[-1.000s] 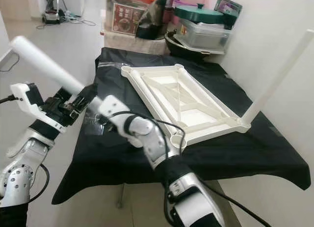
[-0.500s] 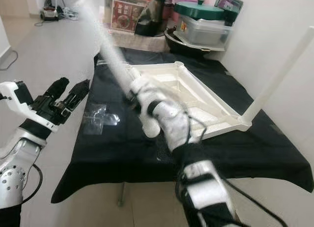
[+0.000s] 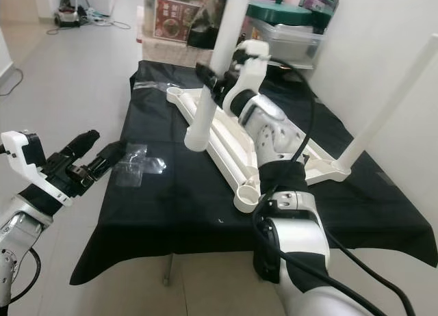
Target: Building children table
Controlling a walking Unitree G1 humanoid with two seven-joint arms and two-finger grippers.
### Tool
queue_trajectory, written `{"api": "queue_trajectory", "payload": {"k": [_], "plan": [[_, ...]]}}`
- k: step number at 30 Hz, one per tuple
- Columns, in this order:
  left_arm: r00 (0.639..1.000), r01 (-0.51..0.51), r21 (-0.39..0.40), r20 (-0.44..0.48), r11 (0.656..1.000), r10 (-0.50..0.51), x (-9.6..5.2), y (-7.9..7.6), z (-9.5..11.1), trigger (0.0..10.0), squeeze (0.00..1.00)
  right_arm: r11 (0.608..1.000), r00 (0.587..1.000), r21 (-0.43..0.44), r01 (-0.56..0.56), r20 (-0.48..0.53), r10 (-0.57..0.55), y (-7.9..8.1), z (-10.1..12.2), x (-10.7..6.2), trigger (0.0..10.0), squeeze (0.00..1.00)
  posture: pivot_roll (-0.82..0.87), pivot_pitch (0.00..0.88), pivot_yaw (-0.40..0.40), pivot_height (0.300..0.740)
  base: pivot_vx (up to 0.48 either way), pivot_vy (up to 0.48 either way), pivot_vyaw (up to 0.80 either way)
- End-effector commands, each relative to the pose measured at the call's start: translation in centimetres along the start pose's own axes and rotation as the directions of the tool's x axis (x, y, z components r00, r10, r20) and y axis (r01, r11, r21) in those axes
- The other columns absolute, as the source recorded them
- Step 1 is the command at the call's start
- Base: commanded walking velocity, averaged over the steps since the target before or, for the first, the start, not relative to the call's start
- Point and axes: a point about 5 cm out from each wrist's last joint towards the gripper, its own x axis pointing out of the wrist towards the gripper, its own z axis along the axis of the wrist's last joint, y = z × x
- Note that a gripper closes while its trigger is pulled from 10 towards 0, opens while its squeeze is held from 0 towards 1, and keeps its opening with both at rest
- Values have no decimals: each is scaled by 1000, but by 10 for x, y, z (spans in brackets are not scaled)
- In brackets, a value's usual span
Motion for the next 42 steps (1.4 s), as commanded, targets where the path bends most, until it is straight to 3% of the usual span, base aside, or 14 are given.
{"api": "queue_trajectory", "payload": {"k": [1,6,9,10,12,16,26,42], "plan": [[997,65,-4,-40,998,-65,-1,-8,-3,10000,0,999,1000,53,11,5,-11,-2,1,-1,0,0,117,0,-167,740,0,0,0],[974,133,55,-192,990,-120,-14,-11,-18,10000,0,991,1000,131,-23,14,21,3,4,2,0,0,117,0,-162,740,0,0,0],[974,133,55,-192,990,-120,-14,-11,-18,10000,0,991,1000,131,-23,14,21,3,4,2,0,0,117,0,-162,740,0,0,0],[969,138,67,-214,988,-120,-16,-12,-22,10000,0,987,999,160,-33,26,29,4,6,2,0,0,117,0,-162,740,0,0,0],[964,130,65,-240,989,-111,-20,-15,-30,10000,0,947,993,314,-71,108,39,4,23,2,0,0,115,0,-165,740,0,0,0],[963,122,57,-250,991,-104,-22,-16,-33,10000,0,908,987,404,-113,148,57,6,30,0,0,0,115,0,-165,740,0,0,0],[960,127,73,-261,989,-104,-25,-14,-31,10000,0,898,990,423,-123,111,83,7,14,-3,0,0,134,0,-169,740,0,0,0],[954,160,76,-269,984,-134,-26,-11,-27,10000,0,906,980,375,-197,75,183,22,-3,-9,0,0,140,0,-157,740,0,0,0]]}}
